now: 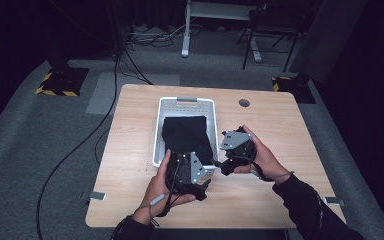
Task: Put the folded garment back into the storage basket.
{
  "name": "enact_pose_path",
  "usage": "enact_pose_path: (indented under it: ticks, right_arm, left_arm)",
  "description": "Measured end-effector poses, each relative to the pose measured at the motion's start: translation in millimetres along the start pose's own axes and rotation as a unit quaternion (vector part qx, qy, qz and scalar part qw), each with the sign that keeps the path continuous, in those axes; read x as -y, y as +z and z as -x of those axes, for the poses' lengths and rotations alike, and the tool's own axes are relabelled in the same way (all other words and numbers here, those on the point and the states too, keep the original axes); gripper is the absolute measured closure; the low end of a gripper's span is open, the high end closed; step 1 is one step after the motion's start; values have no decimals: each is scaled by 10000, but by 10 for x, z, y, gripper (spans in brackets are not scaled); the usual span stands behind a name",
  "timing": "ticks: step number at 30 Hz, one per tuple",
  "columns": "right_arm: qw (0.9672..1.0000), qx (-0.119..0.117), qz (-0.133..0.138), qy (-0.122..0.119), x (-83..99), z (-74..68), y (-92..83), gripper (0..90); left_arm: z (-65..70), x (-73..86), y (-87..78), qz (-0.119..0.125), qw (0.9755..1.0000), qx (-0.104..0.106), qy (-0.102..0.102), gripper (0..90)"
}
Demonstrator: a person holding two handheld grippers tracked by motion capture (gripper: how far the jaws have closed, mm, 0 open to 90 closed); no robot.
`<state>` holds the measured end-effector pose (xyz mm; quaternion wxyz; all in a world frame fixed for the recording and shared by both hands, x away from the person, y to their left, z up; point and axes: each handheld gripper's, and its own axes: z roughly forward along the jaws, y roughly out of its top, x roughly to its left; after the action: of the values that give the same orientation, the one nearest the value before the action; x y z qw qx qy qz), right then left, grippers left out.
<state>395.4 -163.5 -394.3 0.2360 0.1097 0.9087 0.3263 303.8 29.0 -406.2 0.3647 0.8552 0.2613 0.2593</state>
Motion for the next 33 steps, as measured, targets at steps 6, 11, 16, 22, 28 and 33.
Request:
enact_pose_path:
  ticks: [6,11,16,22,28,33]
  right_arm:
    - [10000,26,12,-74,29,-15,-80,33]
    - [10000,-4,1,-70,85,-24,-142,33]
    - [10000,25,-8,-51,148,-25,-176,32]
    - [10000,53,-23,18,243,-16,-224,31]
    - [9999,87,-92,93,372,2,-273,30]
    - [9997,130,-138,166,474,15,-308,30]
  left_arm:
    - [45,-39,-3,67,10000,44,26,24]
    - [97,-62,26,55,9999,107,94,24]
    - [140,-97,52,75,9997,166,137,23]
    - [202,-139,109,144,9993,299,159,23]
    - [250,-134,219,147,9986,486,154,24]
    - [283,-117,317,101,9981,588,126,25]
